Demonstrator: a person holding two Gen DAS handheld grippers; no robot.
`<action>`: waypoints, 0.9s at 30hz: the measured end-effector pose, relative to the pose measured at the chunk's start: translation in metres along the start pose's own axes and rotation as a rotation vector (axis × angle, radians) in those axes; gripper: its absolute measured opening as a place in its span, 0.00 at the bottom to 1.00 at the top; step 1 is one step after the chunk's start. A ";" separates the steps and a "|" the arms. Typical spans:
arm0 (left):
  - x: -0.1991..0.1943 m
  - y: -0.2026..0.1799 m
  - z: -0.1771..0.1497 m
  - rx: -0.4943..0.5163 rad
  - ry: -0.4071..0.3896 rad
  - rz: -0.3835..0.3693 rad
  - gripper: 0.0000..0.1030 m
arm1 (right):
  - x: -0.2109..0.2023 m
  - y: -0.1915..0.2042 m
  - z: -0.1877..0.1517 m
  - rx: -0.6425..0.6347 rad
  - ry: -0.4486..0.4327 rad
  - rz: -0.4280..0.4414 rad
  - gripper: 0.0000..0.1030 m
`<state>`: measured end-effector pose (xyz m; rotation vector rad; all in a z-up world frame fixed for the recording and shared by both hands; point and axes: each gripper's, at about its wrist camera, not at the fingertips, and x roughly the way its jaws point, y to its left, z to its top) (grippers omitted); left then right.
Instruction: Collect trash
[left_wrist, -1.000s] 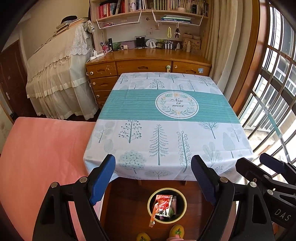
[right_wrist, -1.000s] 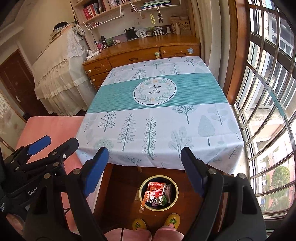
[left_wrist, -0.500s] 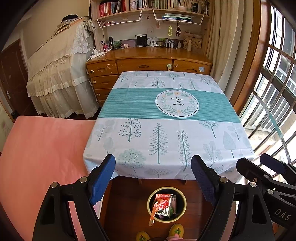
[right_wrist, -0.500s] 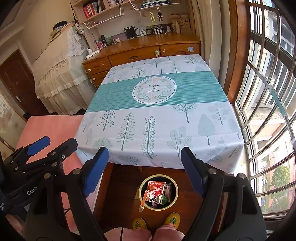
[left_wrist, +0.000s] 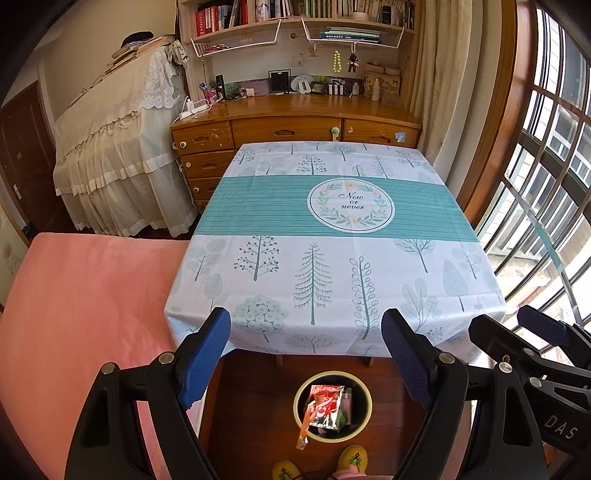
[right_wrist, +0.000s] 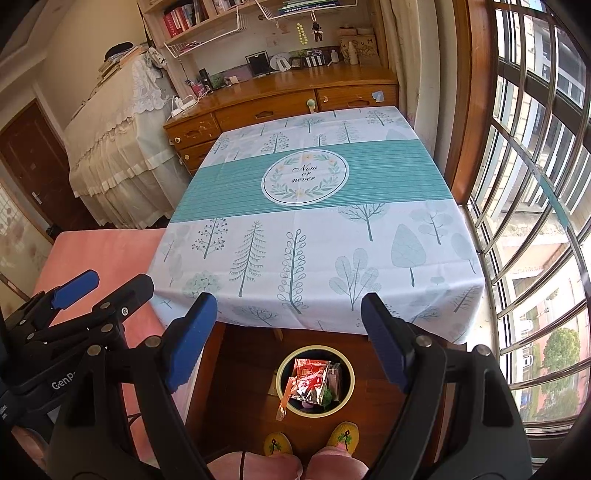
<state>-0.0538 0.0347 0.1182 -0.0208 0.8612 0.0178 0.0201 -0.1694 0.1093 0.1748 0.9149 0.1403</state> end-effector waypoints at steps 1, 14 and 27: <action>0.000 0.000 0.000 0.000 0.001 0.001 0.83 | 0.000 0.000 0.000 0.000 0.000 0.000 0.76; -0.001 0.001 -0.006 0.009 0.006 -0.005 0.83 | 0.005 -0.005 -0.005 0.001 0.000 0.001 0.76; 0.001 0.002 -0.013 0.016 0.014 -0.008 0.83 | 0.005 -0.005 -0.001 0.006 -0.001 -0.002 0.76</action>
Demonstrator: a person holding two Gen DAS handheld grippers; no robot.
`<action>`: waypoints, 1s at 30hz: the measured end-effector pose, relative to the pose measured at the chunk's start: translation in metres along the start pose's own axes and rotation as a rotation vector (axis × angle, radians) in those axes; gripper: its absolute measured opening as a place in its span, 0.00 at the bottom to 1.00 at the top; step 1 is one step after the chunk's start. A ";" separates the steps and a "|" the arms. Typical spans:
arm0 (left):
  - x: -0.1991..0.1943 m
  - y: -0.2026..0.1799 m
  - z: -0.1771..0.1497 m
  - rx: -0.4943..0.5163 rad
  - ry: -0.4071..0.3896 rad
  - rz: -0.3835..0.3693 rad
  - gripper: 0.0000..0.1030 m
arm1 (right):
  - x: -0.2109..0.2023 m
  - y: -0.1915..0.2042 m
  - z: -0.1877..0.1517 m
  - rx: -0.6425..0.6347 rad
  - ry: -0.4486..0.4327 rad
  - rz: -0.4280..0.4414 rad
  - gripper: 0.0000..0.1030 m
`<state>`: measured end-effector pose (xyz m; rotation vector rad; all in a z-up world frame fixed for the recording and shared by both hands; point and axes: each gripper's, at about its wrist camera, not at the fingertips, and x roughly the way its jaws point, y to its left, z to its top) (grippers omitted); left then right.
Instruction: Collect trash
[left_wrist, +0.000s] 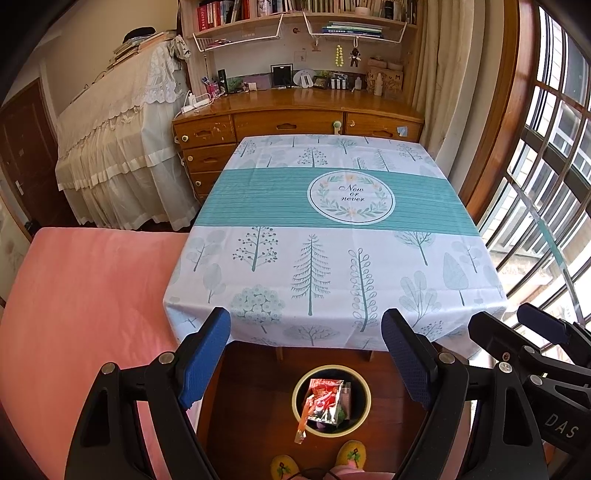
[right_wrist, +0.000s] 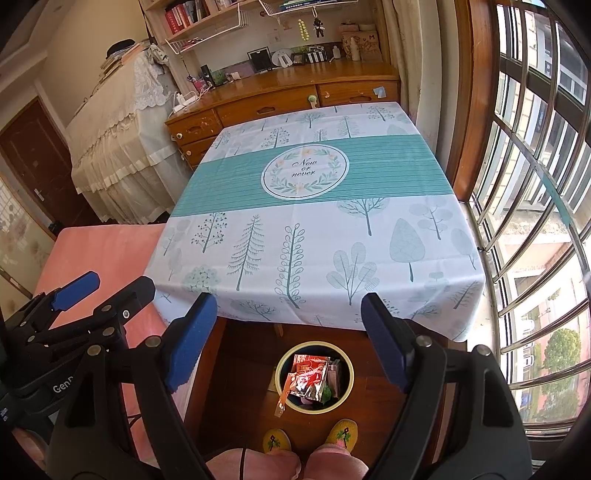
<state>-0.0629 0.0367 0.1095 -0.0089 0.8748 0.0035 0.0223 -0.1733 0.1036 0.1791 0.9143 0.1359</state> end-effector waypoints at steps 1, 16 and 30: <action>0.000 -0.001 -0.001 -0.001 0.000 0.001 0.83 | 0.001 -0.001 -0.001 0.000 0.001 0.000 0.76; 0.004 0.001 -0.007 0.000 0.010 0.003 0.83 | 0.005 -0.004 -0.002 0.004 0.004 -0.001 0.76; 0.010 0.005 -0.018 0.001 0.027 0.003 0.83 | 0.014 -0.007 -0.012 -0.004 0.012 -0.004 0.76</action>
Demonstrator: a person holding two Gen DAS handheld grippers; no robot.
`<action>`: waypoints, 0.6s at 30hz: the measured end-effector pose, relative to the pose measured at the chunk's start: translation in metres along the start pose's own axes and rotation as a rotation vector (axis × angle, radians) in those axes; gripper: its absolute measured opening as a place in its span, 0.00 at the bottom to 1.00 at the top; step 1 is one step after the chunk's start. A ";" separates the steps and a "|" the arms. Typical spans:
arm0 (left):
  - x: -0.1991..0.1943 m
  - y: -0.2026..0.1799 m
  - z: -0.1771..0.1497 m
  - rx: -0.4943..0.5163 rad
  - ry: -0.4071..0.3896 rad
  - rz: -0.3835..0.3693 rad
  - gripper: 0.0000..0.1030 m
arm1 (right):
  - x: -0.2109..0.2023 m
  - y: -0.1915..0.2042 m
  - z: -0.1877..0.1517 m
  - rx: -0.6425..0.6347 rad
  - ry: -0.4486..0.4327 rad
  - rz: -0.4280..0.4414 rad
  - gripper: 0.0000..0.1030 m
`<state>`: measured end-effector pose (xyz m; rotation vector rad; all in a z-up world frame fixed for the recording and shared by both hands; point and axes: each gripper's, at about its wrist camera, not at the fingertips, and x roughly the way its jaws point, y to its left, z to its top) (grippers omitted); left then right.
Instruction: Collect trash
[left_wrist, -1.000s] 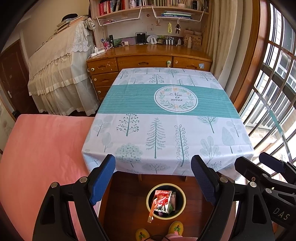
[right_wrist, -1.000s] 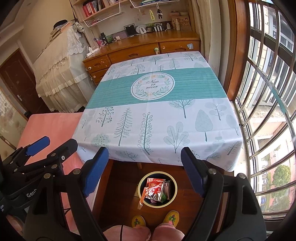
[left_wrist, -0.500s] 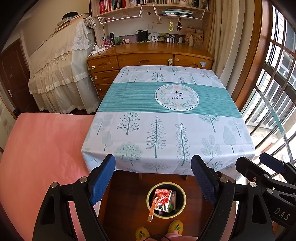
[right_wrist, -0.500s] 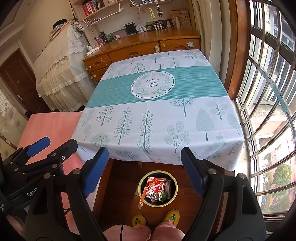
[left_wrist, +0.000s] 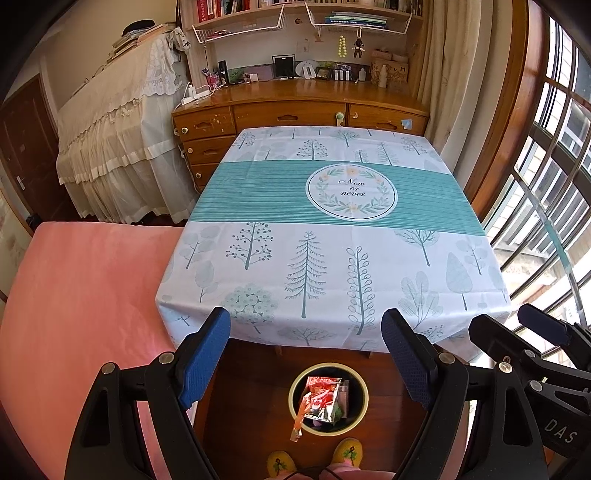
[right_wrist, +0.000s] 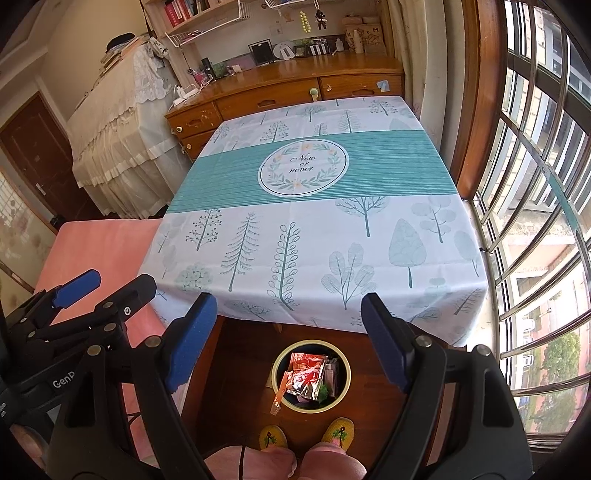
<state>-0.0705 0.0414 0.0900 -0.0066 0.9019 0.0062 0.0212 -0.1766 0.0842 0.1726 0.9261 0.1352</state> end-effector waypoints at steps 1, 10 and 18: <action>0.001 -0.001 0.002 0.001 0.000 0.000 0.83 | 0.000 -0.001 -0.002 -0.001 0.001 0.000 0.76; 0.011 0.024 -0.027 -0.015 0.047 0.028 0.83 | 0.017 -0.002 -0.011 0.011 0.040 0.012 0.76; 0.010 0.110 -0.057 -0.132 0.095 0.100 0.83 | 0.070 0.047 -0.006 -0.044 0.155 0.084 0.76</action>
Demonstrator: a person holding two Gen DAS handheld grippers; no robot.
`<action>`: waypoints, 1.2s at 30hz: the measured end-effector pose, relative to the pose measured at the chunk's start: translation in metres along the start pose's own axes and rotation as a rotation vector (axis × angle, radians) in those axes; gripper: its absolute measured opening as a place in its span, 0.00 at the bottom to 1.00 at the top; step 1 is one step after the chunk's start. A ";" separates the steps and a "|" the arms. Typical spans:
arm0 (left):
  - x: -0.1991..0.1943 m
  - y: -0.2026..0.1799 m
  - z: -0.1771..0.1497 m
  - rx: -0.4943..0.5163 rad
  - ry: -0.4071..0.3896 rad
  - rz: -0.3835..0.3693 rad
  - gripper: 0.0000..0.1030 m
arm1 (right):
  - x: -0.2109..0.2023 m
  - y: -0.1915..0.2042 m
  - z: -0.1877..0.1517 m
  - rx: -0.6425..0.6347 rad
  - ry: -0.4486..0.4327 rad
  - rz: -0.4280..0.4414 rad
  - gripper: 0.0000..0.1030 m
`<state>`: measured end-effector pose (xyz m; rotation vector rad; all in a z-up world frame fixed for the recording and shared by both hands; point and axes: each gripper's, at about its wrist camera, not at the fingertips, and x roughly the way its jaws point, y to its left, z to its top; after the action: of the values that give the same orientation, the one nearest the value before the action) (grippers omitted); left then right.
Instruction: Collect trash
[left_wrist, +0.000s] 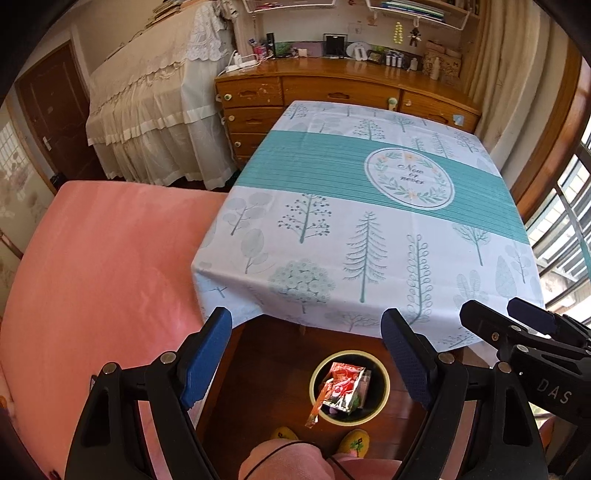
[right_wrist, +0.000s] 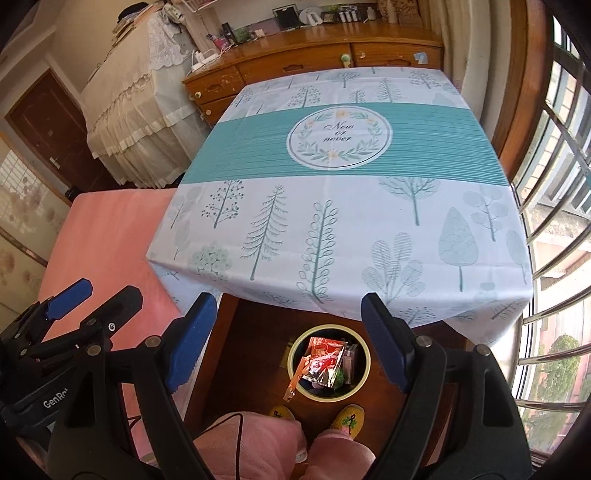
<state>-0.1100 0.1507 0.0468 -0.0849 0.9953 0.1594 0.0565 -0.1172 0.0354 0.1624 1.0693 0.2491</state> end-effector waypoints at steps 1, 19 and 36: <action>0.003 0.014 0.002 -0.019 0.011 0.004 0.82 | 0.009 0.009 0.003 -0.012 0.019 0.008 0.76; 0.121 0.312 0.039 -0.224 0.064 0.006 0.80 | 0.303 0.144 0.214 -0.017 -0.030 -0.279 0.76; 0.184 0.423 0.053 -0.160 0.027 -0.036 0.80 | 0.391 0.183 0.248 0.113 -0.156 -0.432 0.97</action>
<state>-0.0412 0.5925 -0.0787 -0.2518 1.0065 0.2053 0.4308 0.1646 -0.1319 0.0483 0.9381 -0.2106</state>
